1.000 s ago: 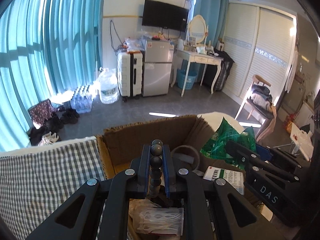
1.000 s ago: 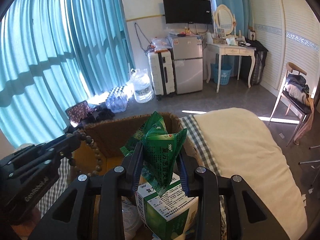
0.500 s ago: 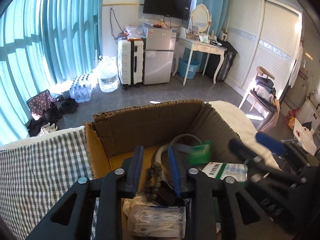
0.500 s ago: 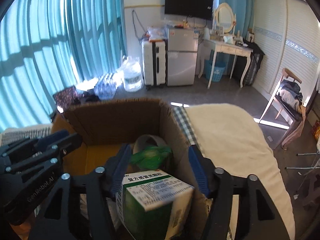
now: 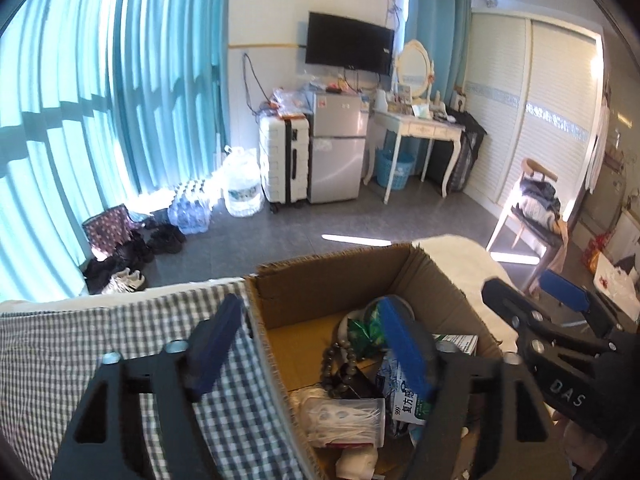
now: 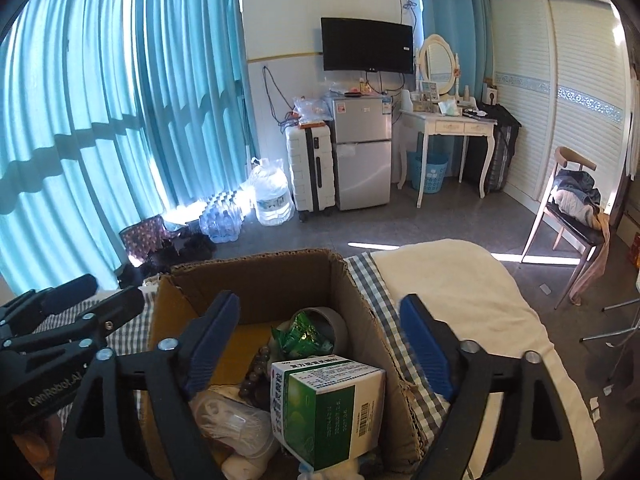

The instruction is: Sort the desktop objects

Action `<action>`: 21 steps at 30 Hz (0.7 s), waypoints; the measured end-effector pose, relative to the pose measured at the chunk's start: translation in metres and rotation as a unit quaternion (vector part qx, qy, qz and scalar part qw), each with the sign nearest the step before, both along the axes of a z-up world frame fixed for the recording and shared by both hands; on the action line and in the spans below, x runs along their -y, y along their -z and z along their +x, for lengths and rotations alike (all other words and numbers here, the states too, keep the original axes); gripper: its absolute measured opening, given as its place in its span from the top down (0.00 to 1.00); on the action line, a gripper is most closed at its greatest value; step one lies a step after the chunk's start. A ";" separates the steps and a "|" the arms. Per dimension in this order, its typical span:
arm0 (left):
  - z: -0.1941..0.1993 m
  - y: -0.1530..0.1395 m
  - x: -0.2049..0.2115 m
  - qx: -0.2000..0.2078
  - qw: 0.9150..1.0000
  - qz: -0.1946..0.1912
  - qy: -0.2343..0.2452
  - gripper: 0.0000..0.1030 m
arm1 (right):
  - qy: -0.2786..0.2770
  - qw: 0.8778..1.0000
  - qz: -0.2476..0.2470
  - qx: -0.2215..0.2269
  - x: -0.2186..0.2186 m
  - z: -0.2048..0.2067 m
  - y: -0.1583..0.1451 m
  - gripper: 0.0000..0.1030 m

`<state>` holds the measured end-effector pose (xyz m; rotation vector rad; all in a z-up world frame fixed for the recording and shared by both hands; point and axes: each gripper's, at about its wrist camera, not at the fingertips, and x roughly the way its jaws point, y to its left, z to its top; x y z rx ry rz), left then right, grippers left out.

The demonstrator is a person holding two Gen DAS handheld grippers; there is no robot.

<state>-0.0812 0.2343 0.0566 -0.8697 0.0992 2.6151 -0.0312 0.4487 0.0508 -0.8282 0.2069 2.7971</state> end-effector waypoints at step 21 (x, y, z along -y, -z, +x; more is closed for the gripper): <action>0.060 -0.080 0.092 -0.098 0.991 -0.031 -0.084 0.00 | -0.042 0.997 -0.023 -0.052 0.047 0.049 -0.045 0.00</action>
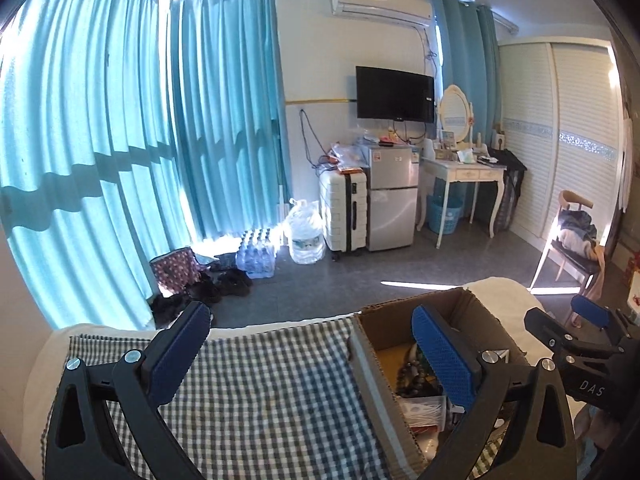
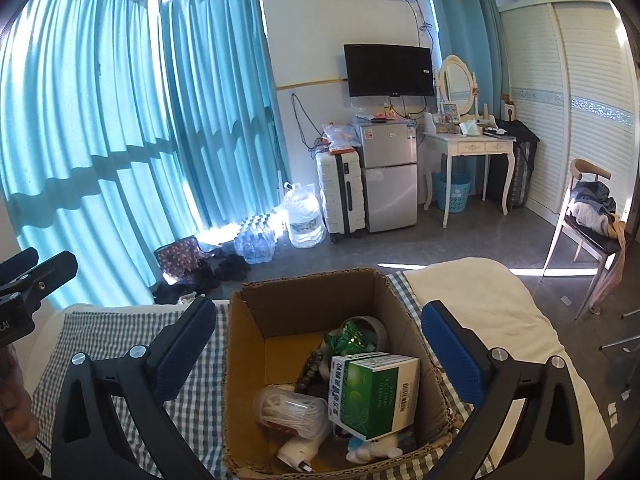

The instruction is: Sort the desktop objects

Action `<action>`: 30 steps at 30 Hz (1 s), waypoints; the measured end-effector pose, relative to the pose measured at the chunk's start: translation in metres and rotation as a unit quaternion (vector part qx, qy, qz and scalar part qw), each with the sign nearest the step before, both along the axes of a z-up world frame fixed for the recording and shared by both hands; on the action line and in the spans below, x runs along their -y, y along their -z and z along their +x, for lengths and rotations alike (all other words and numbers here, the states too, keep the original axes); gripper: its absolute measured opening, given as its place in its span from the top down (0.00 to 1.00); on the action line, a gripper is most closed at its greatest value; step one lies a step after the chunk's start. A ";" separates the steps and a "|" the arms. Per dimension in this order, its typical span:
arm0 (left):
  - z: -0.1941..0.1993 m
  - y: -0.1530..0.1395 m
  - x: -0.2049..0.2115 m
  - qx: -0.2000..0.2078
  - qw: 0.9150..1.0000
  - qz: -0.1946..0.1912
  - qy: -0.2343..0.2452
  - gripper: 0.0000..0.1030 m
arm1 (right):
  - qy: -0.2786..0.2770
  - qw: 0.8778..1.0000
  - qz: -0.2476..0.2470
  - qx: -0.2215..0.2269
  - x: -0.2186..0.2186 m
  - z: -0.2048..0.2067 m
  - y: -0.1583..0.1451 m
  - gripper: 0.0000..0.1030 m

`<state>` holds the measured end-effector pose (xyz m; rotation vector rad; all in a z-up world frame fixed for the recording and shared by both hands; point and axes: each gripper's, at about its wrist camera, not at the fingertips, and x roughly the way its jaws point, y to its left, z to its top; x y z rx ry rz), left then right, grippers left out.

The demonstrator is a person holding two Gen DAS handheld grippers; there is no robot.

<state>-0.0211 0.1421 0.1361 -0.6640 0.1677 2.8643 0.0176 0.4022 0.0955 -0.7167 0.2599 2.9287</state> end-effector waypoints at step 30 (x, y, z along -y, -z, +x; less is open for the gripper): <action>0.008 0.041 0.143 0.012 0.992 0.021 -0.121 0.00 | -0.122 0.992 -0.025 -0.016 0.127 -0.016 0.007 0.00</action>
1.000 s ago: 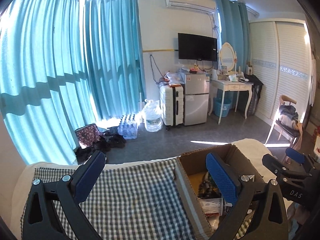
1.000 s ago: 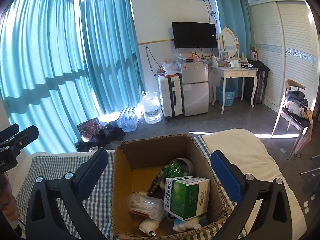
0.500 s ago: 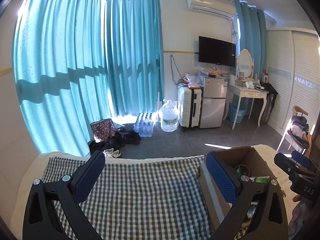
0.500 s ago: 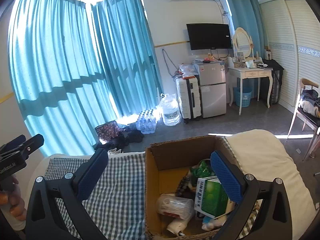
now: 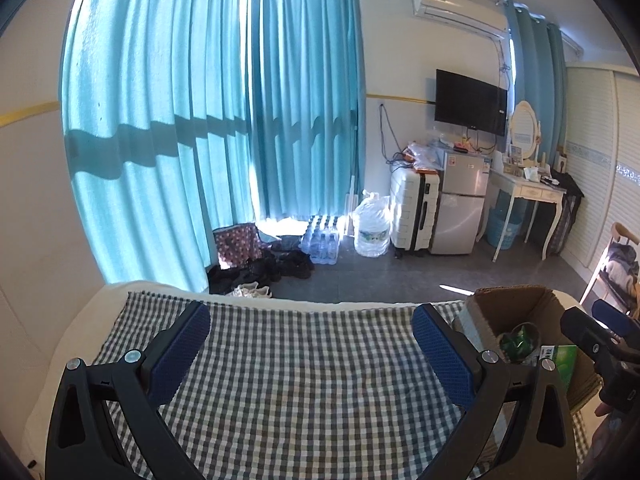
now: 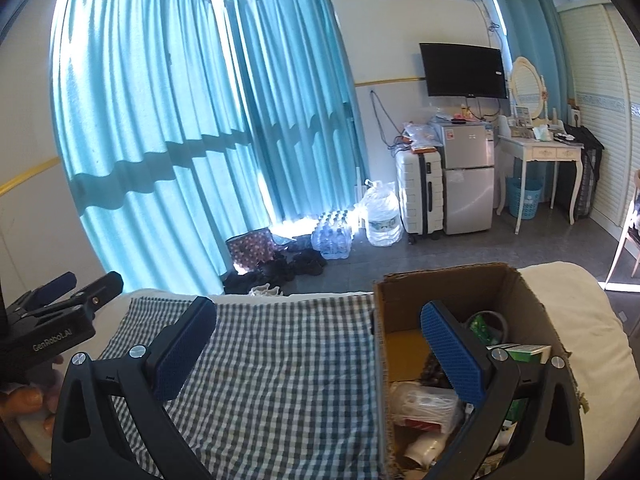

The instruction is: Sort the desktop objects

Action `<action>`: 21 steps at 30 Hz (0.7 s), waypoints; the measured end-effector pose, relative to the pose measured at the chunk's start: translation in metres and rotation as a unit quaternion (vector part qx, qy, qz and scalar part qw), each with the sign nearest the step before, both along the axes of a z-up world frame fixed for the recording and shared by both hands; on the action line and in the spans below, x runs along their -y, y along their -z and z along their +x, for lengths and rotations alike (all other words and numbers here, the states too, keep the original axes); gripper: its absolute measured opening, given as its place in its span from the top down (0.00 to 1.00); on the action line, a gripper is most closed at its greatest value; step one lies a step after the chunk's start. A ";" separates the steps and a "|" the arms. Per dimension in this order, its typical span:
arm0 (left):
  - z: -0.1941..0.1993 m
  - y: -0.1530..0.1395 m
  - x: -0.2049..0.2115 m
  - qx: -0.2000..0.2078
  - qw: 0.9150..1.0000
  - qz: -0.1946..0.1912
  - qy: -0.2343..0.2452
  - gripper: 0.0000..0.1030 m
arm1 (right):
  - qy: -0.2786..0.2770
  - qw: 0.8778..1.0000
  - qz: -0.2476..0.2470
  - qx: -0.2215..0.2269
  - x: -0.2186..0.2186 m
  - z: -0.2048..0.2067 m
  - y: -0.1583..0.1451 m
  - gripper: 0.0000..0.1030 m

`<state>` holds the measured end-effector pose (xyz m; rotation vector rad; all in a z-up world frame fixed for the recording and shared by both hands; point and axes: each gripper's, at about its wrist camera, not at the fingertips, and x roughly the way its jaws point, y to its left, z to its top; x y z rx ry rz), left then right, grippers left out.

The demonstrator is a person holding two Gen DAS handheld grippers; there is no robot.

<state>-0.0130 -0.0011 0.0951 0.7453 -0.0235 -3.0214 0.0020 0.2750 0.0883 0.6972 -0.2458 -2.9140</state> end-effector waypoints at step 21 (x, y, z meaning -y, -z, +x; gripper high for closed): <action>-0.007 0.073 0.047 0.035 0.999 0.016 -0.010 0.00 | -0.031 0.998 0.045 0.013 0.064 -0.029 0.046 0.00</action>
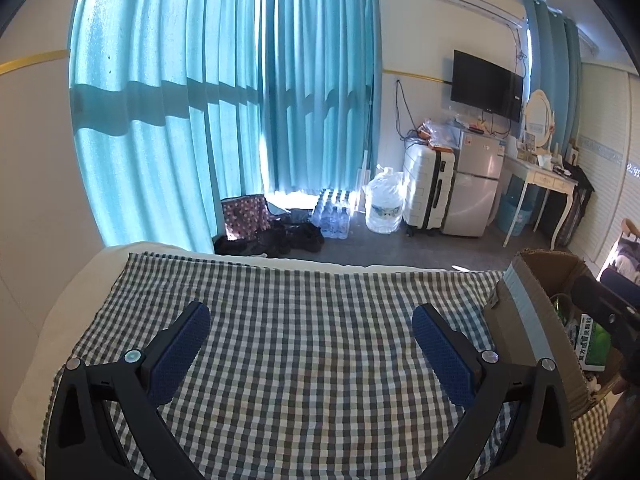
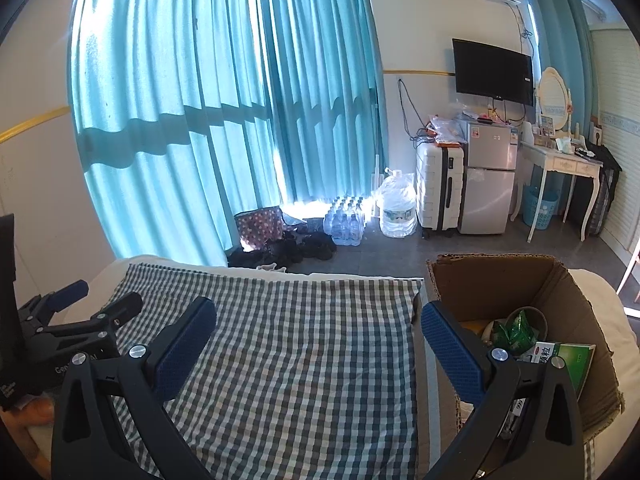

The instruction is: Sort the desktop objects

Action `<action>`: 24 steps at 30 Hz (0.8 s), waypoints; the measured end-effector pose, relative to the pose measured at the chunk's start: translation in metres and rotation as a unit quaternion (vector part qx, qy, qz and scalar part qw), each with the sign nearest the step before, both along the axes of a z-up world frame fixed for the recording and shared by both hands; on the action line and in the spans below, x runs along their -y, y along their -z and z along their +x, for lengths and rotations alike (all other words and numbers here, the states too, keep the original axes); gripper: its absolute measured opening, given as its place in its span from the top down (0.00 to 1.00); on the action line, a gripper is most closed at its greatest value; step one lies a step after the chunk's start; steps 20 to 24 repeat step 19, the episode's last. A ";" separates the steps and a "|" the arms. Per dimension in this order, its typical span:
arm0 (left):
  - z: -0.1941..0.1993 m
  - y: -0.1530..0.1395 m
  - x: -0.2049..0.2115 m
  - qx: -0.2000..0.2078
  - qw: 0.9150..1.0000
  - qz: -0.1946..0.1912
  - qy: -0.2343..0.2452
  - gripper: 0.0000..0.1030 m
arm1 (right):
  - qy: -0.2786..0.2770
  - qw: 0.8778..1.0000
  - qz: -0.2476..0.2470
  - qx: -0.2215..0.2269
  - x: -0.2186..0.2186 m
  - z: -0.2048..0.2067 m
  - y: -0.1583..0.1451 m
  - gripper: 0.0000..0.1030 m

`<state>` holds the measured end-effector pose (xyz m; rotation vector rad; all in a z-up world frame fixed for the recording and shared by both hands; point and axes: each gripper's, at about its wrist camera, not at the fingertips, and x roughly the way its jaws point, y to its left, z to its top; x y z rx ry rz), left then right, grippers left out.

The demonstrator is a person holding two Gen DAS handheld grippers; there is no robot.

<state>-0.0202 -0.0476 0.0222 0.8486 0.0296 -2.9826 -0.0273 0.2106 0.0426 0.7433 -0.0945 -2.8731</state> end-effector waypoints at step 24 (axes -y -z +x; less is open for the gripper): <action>0.003 0.003 0.000 0.009 1.000 -0.005 0.005 0.00 | 0.003 1.000 0.015 -0.009 0.008 0.004 0.004 0.00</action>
